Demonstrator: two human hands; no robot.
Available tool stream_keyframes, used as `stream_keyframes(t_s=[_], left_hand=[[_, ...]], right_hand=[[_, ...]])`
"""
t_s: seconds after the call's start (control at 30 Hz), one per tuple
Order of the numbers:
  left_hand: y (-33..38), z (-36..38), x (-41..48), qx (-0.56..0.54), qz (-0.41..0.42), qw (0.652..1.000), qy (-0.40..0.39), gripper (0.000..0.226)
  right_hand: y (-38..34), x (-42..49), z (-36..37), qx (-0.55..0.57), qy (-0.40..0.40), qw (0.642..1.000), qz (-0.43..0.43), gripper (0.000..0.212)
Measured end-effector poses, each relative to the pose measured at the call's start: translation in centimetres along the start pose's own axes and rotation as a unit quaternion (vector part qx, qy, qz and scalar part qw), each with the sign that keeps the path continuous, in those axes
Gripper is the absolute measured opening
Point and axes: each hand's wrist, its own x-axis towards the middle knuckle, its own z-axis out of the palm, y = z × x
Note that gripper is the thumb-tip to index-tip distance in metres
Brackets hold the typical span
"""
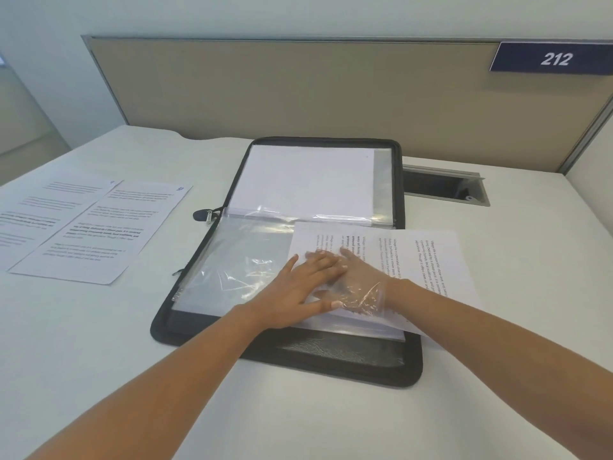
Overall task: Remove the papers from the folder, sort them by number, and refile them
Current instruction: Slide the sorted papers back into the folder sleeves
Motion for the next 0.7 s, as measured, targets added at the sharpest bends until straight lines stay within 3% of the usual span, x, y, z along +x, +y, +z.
stream_keyframes(t_s=[0.03,0.1,0.13,0.2,0.27,0.4,0.57,0.7], left_hand=[[0.1,0.0,-0.1,0.002,-0.001,1.0,-0.002,0.078],[0.3,0.1,-0.2,0.011,0.002,1.0,0.013,0.077],[0.4,0.1,-0.2,0.016,0.007,0.999,0.029,0.076],[0.5,0.1,-0.1,0.029,0.028,0.996,0.075,0.072],[0.5,0.3,0.0,0.047,0.068,0.988,0.131,0.059],[0.5,1.3,0.4,0.113,0.158,0.957,0.214,0.032],[2.3,1.8,0.5,0.084,0.177,0.946,0.26,0.028],[3.0,1.9,0.6,0.087,0.179,0.942,0.271,0.026]], right_hand=[[0.3,0.3,0.4,0.026,-0.043,0.999,0.006,0.102],[0.7,0.7,0.8,0.098,-0.043,0.994,0.021,0.117],[0.8,0.9,1.0,0.12,-0.02,0.992,0.03,0.111],[0.4,0.0,0.0,0.153,-0.009,0.987,0.051,0.077],[0.3,-1.6,-1.2,0.206,-0.022,0.975,0.076,0.066],[2.1,-4.7,-0.2,0.268,0.05,0.961,0.041,0.099],[3.6,-6.5,0.6,0.194,0.031,0.979,0.06,0.088],[2.9,-5.8,0.8,0.165,0.02,0.984,0.059,0.106]])
